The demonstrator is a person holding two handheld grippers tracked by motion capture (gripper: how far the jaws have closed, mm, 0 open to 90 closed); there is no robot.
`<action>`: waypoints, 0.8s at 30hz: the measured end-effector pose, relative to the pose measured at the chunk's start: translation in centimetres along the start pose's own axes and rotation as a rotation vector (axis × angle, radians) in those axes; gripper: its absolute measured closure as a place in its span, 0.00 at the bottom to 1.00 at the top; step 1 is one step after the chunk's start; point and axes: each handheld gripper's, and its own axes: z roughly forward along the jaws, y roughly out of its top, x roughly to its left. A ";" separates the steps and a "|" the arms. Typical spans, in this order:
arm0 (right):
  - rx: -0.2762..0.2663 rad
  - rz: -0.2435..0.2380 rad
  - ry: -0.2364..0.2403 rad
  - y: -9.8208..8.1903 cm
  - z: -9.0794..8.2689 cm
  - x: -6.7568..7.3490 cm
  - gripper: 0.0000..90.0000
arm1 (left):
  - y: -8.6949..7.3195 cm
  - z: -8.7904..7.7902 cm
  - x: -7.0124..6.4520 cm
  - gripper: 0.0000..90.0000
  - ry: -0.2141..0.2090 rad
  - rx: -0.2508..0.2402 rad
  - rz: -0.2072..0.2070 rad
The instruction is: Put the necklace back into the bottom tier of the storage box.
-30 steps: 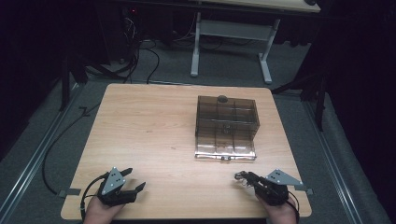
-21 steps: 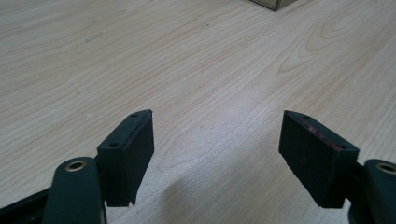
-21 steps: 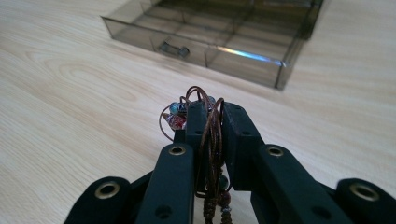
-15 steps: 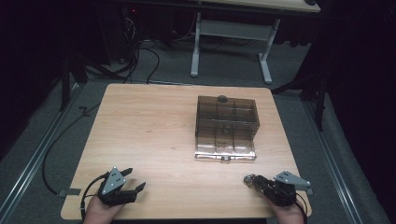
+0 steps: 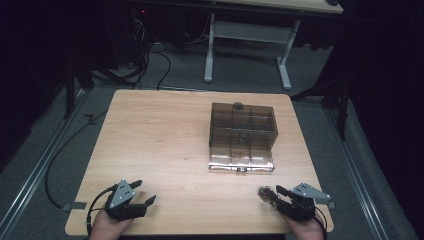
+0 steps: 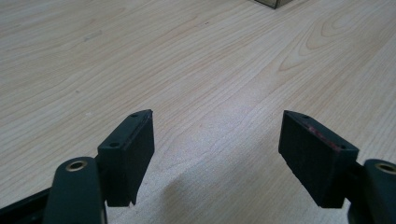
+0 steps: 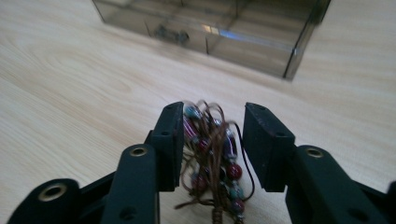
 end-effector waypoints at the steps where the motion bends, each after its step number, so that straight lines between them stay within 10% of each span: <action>1: -0.037 0.000 0.017 0.3 -0.8 0.1 0.62 | 0.0 0.0 0.0 0.30 0.000 0.000 0.000; 5: -0.081 0.008 0.014 0.6 -2.1 -0.2 0.64 | 0.0 0.0 0.0 0.30 0.000 0.000 0.000; 10: -0.043 0.054 -0.007 -0.2 -2.8 -1.2 0.91 | 0.0 0.1 0.0 0.30 0.002 0.004 0.002; 24: 0.161 -0.072 0.023 0.0 3.0 1.8 1.00 | 0.0 0.1 0.0 0.31 0.000 0.003 0.003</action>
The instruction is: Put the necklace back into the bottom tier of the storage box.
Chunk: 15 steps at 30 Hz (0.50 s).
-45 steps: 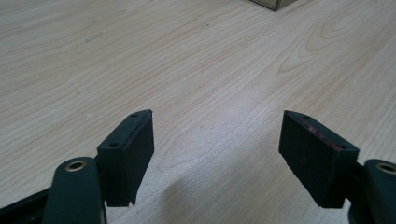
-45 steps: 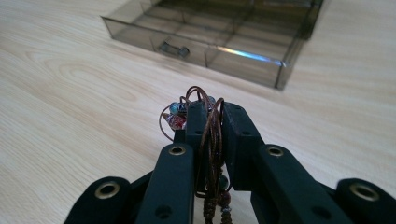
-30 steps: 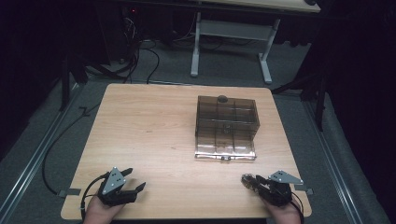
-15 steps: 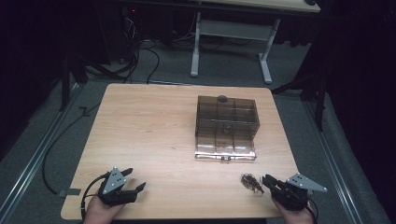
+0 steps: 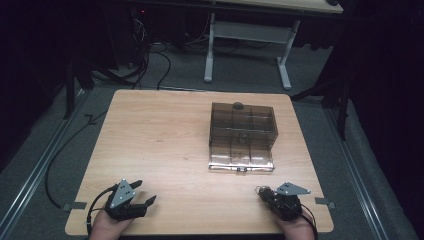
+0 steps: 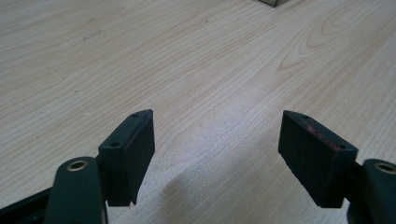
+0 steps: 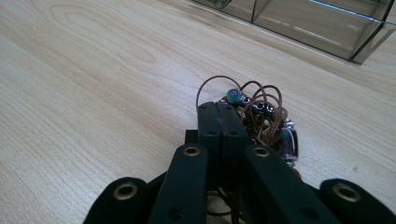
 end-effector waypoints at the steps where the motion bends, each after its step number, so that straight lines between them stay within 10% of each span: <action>1: -0.002 0.011 -0.001 0.0 -0.1 0.0 1.00 | 0.0 0.0 0.0 0.31 0.000 0.001 0.000; 9: -0.121 0.068 -0.014 0.3 -3.8 -1.2 0.99 | 0.0 0.0 0.0 0.31 0.000 0.005 0.000; 15: -0.092 0.108 -0.063 0.2 -4.3 -2.9 0.96 | 0.0 0.0 0.0 0.31 0.000 0.004 0.005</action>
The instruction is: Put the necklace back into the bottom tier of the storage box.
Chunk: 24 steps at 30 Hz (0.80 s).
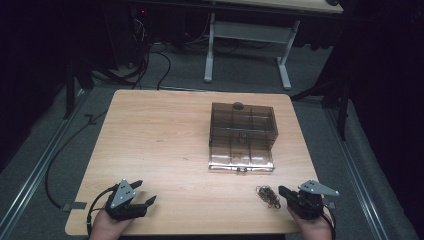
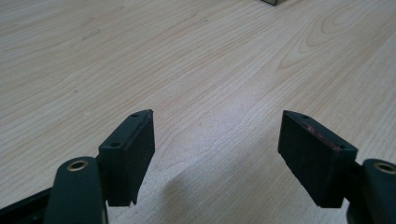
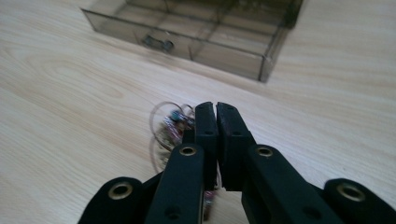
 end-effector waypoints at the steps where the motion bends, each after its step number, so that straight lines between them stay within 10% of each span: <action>1: 0.023 0.010 -0.008 -0.1 0.3 -0.3 0.95 | 0.0 0.0 0.0 0.31 0.000 -0.001 0.001; 11: 0.176 0.056 -0.056 0.1 2.2 -1.5 0.91 | 0.0 -0.1 -0.1 0.31 -0.002 -0.003 0.008; 24: 0.397 -0.005 -0.062 1.8 2.6 -0.7 0.85 | -0.1 -0.2 -0.1 0.31 -0.023 -0.013 0.019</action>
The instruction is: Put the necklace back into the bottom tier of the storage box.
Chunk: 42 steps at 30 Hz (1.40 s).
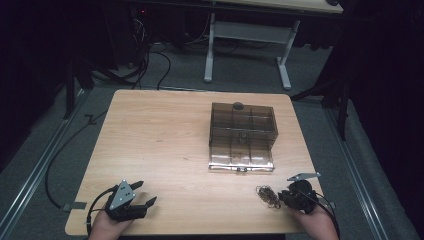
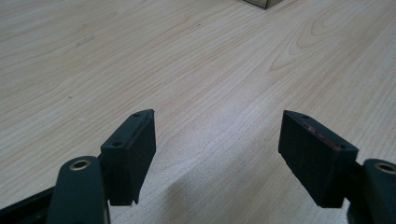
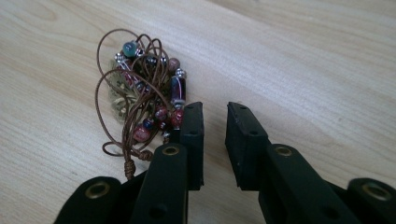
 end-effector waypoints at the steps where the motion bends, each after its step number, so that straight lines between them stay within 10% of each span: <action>1: 0.008 0.001 -0.004 0.1 0.0 0.0 0.85 | 0.0 0.0 0.0 0.31 -0.002 0.000 -0.001; 32: 0.253 -0.061 0.040 4.5 -1.5 0.8 0.78 | 0.0 0.0 0.1 0.31 -0.020 0.007 -0.001; 42: 0.340 -0.083 0.065 5.6 0.4 2.2 0.51 | 0.0 0.0 0.2 0.31 -0.025 0.012 -0.002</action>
